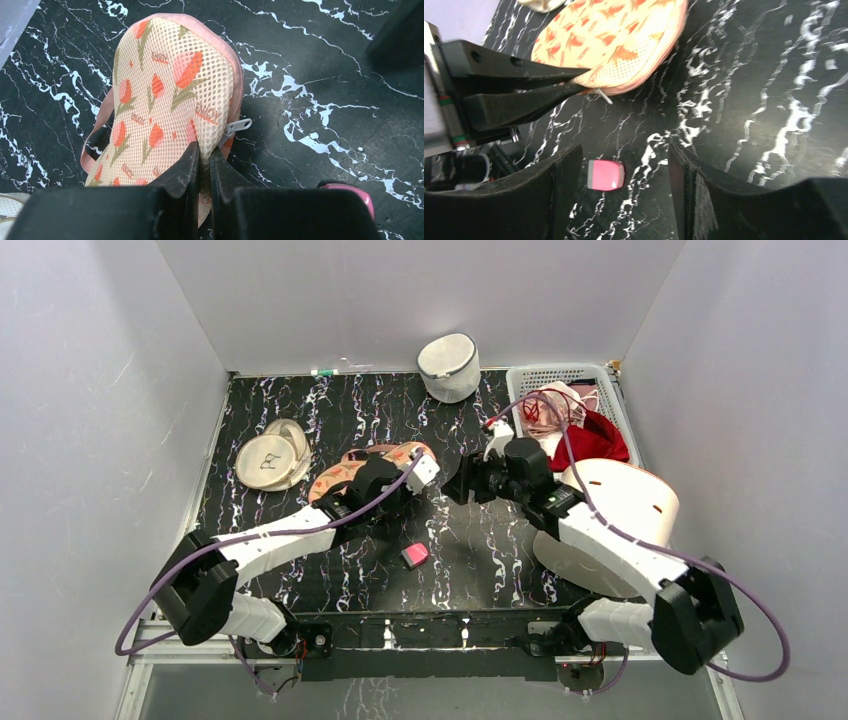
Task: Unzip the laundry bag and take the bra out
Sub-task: Unzip the laundry bag at the center of the board.
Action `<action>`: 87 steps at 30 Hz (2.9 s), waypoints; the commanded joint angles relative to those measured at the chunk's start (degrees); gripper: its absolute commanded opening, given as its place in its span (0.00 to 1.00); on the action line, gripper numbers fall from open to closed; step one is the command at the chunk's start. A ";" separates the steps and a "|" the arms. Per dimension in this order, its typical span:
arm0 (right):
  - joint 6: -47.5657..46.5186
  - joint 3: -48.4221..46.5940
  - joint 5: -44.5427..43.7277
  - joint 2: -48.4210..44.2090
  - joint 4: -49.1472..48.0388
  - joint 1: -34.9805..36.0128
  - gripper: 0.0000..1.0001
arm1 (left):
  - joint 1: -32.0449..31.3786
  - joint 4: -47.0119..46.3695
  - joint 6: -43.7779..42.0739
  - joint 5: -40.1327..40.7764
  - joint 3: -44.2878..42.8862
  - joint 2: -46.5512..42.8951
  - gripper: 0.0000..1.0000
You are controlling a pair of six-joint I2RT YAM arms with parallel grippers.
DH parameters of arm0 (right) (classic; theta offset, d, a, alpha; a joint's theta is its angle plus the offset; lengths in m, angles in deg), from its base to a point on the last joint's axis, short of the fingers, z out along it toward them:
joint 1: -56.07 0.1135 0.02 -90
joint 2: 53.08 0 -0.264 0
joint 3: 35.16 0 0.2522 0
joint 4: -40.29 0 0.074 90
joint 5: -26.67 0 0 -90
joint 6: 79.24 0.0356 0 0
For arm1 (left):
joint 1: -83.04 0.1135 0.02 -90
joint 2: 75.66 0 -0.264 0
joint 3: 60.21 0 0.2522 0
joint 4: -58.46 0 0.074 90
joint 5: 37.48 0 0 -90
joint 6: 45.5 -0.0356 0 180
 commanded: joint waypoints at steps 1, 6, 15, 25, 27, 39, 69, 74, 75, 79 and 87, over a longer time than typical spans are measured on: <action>1.67 -1.33 12.57 5.21 -9.80 0.19 0.54 | -0.07 -1.29 1.99 0.89 -0.58 -3.90 0.00; 5.75 -1.23 13.84 10.04 -17.33 1.22 0.40 | -0.06 -1.05 2.54 0.67 -0.42 -4.95 0.00; 7.74 -4.64 15.00 18.29 -23.03 1.90 0.37 | -0.03 -0.29 2.51 0.74 -0.80 -5.13 0.00; 9.85 -5.19 16.21 21.57 -26.12 2.16 0.25 | -0.08 -0.24 1.79 0.70 -0.83 -4.91 0.00; 10.03 -5.06 16.07 21.61 -26.36 2.35 0.24 | -0.08 -0.24 1.69 0.67 -0.88 -4.72 0.00; 8.80 -8.31 9.92 22.83 -19.06 3.34 0.01 | -0.03 0.38 1.38 0.37 -1.13 -4.77 0.00; -12.40 -17.37 -10.66 19.19 4.69 1.17 0.00 | -0.12 1.96 -2.52 -2.24 -0.27 -3.01 0.00; -11.61 -15.67 -6.85 17.05 3.51 1.21 0.00 | -0.15 3.55 -1.60 -2.98 -1.95 -0.77 0.02; -11.13 -14.99 -6.10 16.53 3.15 1.20 0.00 | -0.11 3.64 -1.20 -3.41 -2.12 -0.68 0.11; -8.68 -12.90 -2.70 14.47 1.95 1.18 0.00 | -0.10 2.84 0.76 -6.30 -1.83 -2.16 0.34; -2.23 -10.22 2.01 11.85 -0.87 1.24 0.00 | -0.07 -1.68 9.92 -13.95 -0.63 -4.36 0.59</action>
